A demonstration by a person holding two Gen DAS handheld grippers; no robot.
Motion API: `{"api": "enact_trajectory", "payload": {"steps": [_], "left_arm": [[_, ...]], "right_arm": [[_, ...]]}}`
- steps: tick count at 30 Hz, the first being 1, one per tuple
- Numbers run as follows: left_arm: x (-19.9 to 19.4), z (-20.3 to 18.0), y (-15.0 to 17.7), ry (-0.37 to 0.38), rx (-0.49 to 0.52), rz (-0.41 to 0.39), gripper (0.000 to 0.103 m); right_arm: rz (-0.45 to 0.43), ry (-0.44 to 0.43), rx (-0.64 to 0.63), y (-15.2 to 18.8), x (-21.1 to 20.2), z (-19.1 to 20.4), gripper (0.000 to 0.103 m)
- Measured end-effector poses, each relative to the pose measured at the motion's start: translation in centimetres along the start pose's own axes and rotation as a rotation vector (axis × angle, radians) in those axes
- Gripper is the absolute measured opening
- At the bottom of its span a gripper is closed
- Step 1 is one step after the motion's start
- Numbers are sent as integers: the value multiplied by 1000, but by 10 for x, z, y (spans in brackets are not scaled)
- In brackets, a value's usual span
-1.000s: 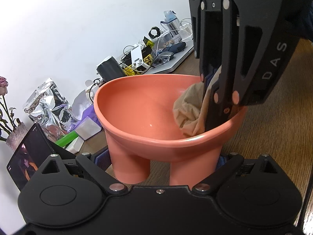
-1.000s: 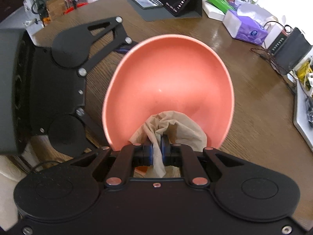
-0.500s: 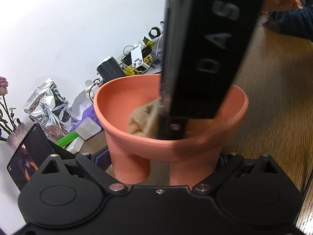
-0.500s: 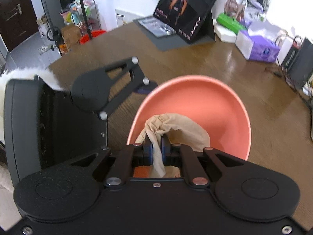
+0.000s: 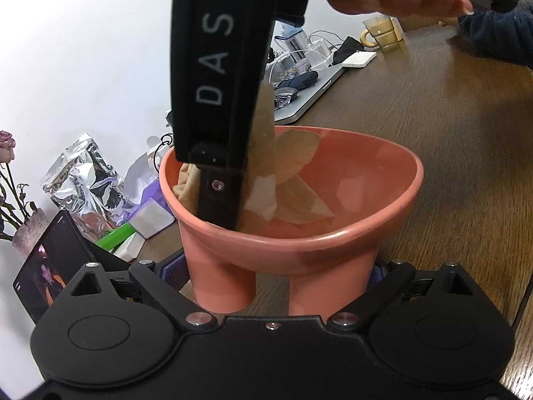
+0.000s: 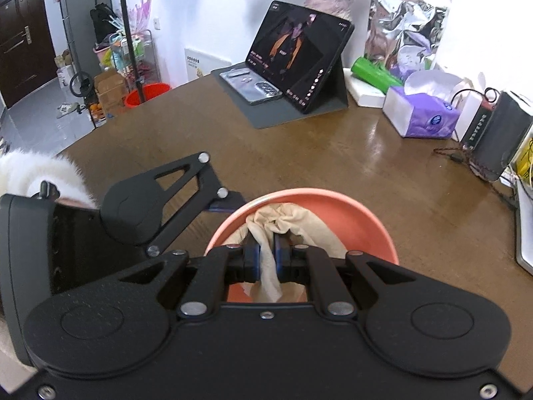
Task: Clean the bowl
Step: 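Rub the towel across the bowl's inner wall with the right tool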
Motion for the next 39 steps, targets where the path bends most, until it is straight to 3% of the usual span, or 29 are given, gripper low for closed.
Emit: {"api": "enact_trajectory", "payload": {"steps": [18, 39], "left_arm": [[11, 14, -4, 1, 2, -2, 95], [28, 24, -2, 2, 5, -6, 95]], "right_arm": [[-18, 151, 49, 6, -4, -21, 9], [98, 207, 87, 38, -10, -31, 9]]}}
Point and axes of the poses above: each gripper's, at about its wrist camera, not at the fingertips, and x roughly the way its jaws point, z to its left, y to its underside, the point moved 3 cm from there along x, roughly the way its jaws point, and after that the axes turned 13 degrees about -y, right-handed, at the moved point
